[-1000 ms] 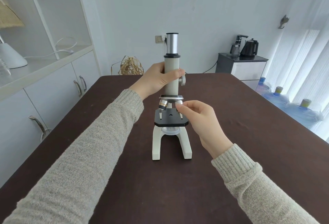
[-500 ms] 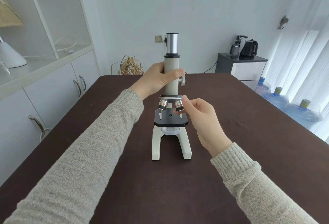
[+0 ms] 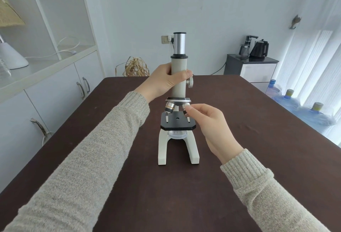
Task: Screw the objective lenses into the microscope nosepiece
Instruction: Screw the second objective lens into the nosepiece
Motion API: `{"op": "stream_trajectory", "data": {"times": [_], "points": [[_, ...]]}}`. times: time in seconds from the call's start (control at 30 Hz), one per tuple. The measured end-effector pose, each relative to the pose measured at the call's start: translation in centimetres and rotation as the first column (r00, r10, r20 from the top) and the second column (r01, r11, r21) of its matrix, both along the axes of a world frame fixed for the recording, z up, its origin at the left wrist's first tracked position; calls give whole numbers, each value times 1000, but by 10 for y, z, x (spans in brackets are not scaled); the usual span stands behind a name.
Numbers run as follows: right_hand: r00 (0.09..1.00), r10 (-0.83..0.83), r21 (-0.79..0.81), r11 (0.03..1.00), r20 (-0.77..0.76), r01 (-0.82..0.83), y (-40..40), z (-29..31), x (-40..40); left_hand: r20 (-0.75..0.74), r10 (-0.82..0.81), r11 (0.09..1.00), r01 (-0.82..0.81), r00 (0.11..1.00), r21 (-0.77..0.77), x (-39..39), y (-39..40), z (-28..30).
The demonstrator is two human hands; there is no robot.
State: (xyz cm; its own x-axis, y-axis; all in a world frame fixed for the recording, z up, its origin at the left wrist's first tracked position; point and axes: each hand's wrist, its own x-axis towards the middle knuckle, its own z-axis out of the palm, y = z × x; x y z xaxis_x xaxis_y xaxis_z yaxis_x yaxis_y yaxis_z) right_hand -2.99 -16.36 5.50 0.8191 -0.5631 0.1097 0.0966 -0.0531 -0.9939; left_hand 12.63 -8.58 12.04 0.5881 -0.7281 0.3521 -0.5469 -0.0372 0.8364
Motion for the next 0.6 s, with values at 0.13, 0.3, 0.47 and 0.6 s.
{"op": "stream_trajectory", "data": {"times": [0.13, 0.3, 0.47, 0.6], "points": [[999, -35, 21, 999, 26, 35, 0, -2, 4, -1, 1, 1000, -1, 1000, 5, 1, 0, 0], [999, -49, 16, 999, 16, 48, 1, -1, 6, 11, -22, 1000, 22, 1000, 7, -3, 2, 1], [1000, -26, -18, 1000, 6, 26, 5, 0, 3, 15, 7, 1000, -7, 1000, 6, -1, 2, 0], [999, -48, -27, 999, -18, 48, 4, 1, 4, 14, 6, 1000, -6, 1000, 8, -1, 2, 1]]}}
